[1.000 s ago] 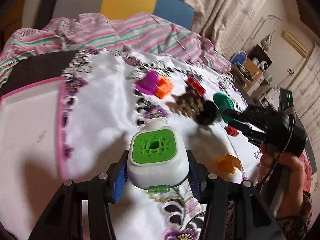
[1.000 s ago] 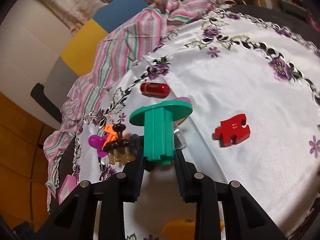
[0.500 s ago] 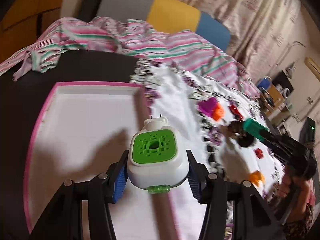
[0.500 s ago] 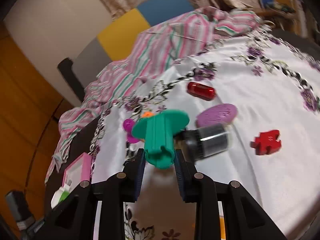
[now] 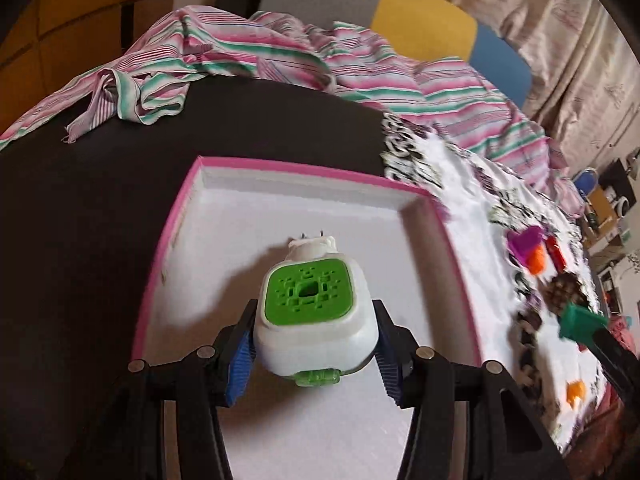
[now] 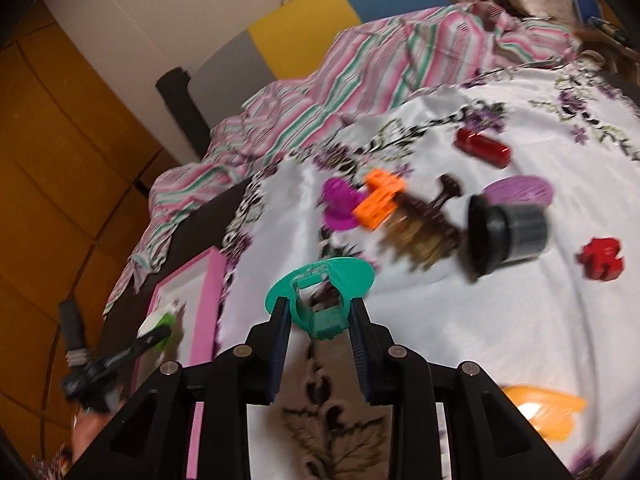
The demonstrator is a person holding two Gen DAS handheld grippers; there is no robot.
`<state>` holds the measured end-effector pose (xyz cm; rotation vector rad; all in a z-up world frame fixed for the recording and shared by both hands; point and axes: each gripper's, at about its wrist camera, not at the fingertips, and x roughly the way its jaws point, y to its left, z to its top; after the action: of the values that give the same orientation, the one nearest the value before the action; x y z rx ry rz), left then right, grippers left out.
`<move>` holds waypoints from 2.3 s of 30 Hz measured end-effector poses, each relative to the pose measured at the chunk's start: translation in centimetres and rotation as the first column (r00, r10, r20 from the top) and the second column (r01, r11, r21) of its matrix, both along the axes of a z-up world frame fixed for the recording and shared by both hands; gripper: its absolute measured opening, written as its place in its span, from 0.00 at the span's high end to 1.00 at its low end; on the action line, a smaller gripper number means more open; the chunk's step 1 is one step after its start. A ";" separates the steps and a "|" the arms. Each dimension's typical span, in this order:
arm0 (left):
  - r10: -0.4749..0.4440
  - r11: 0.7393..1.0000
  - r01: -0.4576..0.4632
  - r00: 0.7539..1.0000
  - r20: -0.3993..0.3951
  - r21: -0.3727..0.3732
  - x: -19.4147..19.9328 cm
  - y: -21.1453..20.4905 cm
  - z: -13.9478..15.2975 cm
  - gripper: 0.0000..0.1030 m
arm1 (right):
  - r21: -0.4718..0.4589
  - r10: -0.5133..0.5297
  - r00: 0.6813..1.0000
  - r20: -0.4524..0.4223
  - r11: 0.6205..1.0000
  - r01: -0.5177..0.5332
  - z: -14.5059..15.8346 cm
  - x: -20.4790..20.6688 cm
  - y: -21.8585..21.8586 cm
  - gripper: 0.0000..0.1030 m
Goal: Organize rigid objects
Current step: 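Carry both objects into the pink-rimmed tray and open both tools to release, then grasp the yellow plastic piece with left tool while right tool grasps red puzzle piece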
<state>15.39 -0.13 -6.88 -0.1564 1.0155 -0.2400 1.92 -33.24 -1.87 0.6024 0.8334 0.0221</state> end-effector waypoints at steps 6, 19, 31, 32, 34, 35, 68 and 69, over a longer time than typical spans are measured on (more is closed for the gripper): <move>0.036 0.996 -0.037 0.999 0.015 0.085 2.8 1.0 -0.2 0.48 | 0.013 0.083 0.996 0.031 0.996 -0.083 1.2 1.0 3.6 0.72; 0.162 0.982 -0.158 0.986 0.032 -0.101 -2.9 5.6 2.0 0.42 | 0.028 0.286 0.958 0.033 0.958 -0.287 2.1 5.8 12.7 0.72; 0.143 0.975 -0.140 0.990 0.009 -0.172 -9.7 6.3 1.5 0.42 | -0.080 0.370 0.927 -0.069 0.924 -0.375 -0.8 12.9 19.7 0.71; 0.143 0.974 -0.139 0.990 0.012 -0.176 -10.1 6.4 1.6 0.42 | -0.092 0.368 0.927 -0.074 0.923 -0.374 -1.0 13.4 20.0 0.71; 0.147 0.974 -0.143 0.989 0.013 -0.177 -10.6 6.7 1.7 0.42 | -0.114 0.365 0.927 -0.081 0.921 -0.372 -1.4 14.5 20.7 0.71; 0.150 0.973 -0.145 0.989 0.010 -0.180 -10.8 6.9 1.7 0.42 | -0.124 0.363 0.928 -0.086 0.920 -0.371 -1.6 14.9 20.9 0.71; -0.026 0.974 0.036 0.998 0.049 -0.226 -13.8 0.1 3.1 0.43 | -0.262 0.251 0.965 -0.072 0.929 -0.262 2.2 3.3 11.9 0.30; -0.038 0.974 0.048 0.998 0.051 -0.222 -13.9 -0.4 3.2 0.43 | -0.258 0.236 0.968 -0.081 0.933 -0.249 2.2 2.8 11.0 0.30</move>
<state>1.46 -0.48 -3.66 -0.3318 0.9447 -0.3962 4.75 -22.26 0.34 0.2440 0.9362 0.1189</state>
